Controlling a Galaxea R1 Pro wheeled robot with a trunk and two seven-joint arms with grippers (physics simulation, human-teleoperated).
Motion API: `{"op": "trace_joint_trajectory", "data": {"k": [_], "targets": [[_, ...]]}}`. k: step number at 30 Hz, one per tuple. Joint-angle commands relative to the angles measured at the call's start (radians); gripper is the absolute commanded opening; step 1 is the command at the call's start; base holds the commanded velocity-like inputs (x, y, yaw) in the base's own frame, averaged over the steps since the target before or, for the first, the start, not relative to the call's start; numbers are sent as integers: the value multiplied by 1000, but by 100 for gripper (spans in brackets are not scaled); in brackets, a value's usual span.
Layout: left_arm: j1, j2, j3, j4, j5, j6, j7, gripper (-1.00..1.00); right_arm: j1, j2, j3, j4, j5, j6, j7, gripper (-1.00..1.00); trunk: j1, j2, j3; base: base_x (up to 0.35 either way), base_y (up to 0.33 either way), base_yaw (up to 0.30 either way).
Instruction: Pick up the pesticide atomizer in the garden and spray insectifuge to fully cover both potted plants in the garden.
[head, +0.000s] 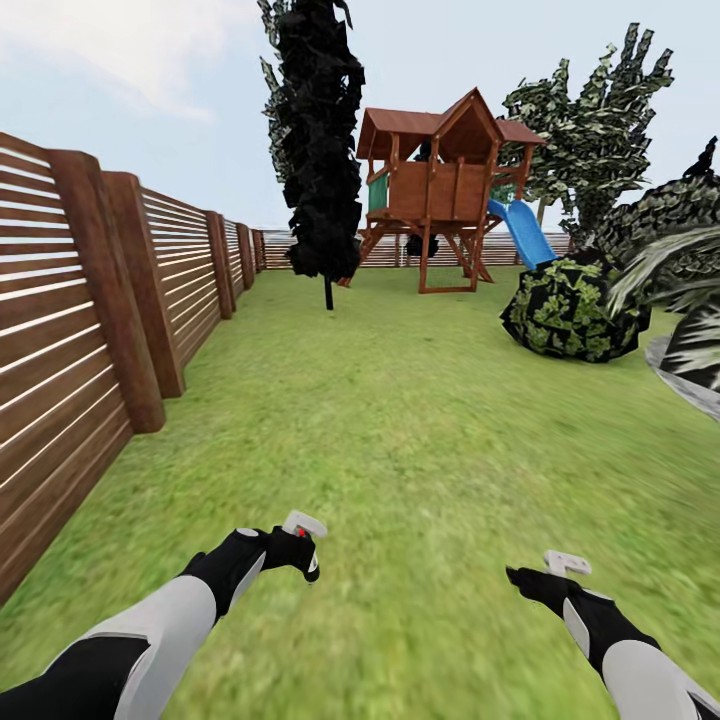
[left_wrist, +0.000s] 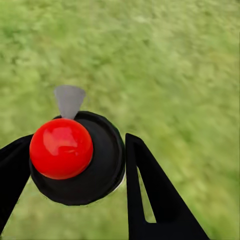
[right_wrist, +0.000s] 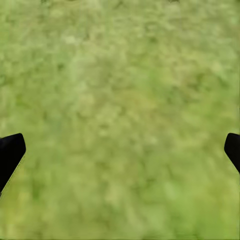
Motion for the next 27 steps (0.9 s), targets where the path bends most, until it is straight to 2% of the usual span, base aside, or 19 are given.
{"op": "trace_joint_trajectory", "data": {"k": [1, 7, 12, 22, 27], "targets": [[0, 0, -2, -3, 1, 7, -3, -100, 0, 1, -8, -3, 7, 5, 8, 100, 0, 0, -1, 336, 0, 0], [-1, 0, 7, -17, 1, 8, -4, -100, -1, 0, -9, -3, 7, 5, 10, 100, 0, 0, -1, 336, 0, 0], [-2, 0, 34, -63, 1, 10, -6, -100, -1, 0, -9, -3, 7, 5, 10, 100, 0, 0, -1, 336, 0, -10], [-1, 0, 43, -65, -1, 9, -3, -100, -1, -1, -8, -2, 7, 5, 10, 100, 0, 0, -1, 336, 0, -222], [-1, 0, 43, -65, -1, 8, -3, -100, -1, 0, -8, -2, 8, 5, 10, 100, 0, 0, -1, 336, 0, -54]]}}
